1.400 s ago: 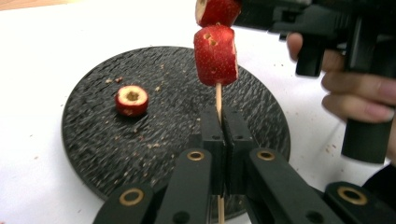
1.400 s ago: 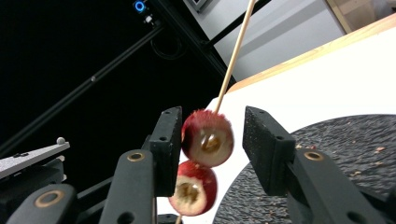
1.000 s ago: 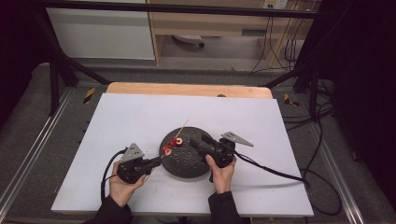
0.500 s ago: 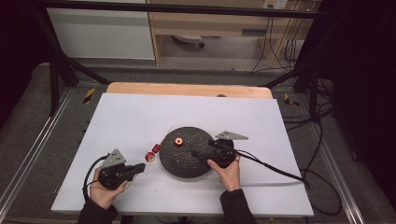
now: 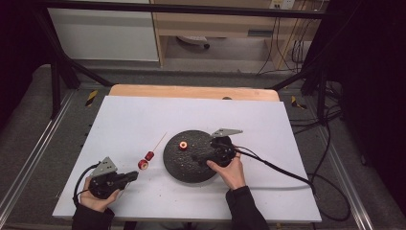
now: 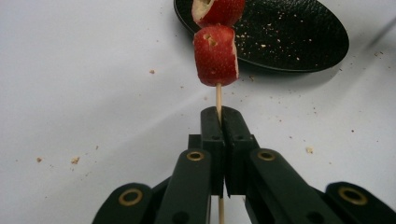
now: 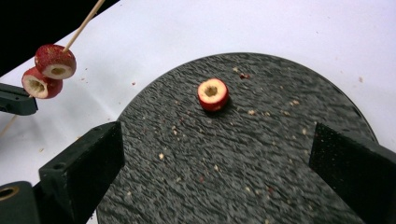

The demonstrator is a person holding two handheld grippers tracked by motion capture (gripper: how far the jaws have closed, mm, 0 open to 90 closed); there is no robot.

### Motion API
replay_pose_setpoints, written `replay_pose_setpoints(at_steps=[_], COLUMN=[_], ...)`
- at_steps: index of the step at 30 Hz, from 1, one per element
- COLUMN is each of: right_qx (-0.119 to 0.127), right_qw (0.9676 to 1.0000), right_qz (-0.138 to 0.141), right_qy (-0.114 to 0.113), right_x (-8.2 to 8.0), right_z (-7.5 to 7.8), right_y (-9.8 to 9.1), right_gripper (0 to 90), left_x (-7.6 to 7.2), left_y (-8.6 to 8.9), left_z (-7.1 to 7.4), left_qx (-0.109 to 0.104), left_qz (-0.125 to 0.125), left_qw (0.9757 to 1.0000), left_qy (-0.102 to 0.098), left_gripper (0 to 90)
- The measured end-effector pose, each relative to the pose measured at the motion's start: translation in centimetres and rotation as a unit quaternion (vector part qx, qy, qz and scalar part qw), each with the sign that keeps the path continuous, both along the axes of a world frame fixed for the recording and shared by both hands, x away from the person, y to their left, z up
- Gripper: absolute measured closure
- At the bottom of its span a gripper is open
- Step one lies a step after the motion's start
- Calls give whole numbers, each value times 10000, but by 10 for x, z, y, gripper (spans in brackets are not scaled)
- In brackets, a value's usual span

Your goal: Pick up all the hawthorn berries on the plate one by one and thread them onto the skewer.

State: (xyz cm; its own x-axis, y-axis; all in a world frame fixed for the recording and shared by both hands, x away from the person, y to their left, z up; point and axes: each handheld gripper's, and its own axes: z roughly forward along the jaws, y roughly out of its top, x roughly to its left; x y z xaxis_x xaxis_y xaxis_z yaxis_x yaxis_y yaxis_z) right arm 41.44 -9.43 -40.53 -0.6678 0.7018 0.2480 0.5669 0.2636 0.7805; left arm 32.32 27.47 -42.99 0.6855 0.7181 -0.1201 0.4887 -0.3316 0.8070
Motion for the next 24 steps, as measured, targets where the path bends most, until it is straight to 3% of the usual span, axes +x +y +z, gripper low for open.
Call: replay_pose_setpoints(at_steps=[12, 17, 24], right_qx=[-664, -963, -1411], right_qw=[9973, 9945, 9878], right_qz=[237, 302, 478], right_qy=[210, 282, 450], right_x=[22, 36, 52], right_z=[13, 14, 7], right_y=[31, 42, 58], right_gripper=[60, 80, 133], left_x=[0, 1, 1], left_y=[0, 1, 2], left_z=[-1, -1, -1], left_qx=[65, 60, 60], left_qz=[8, 35, 61], left_qw=[10000, 10000, 10000], left_qy=[-6, -8, -6], left_gripper=[884, 884, 884])
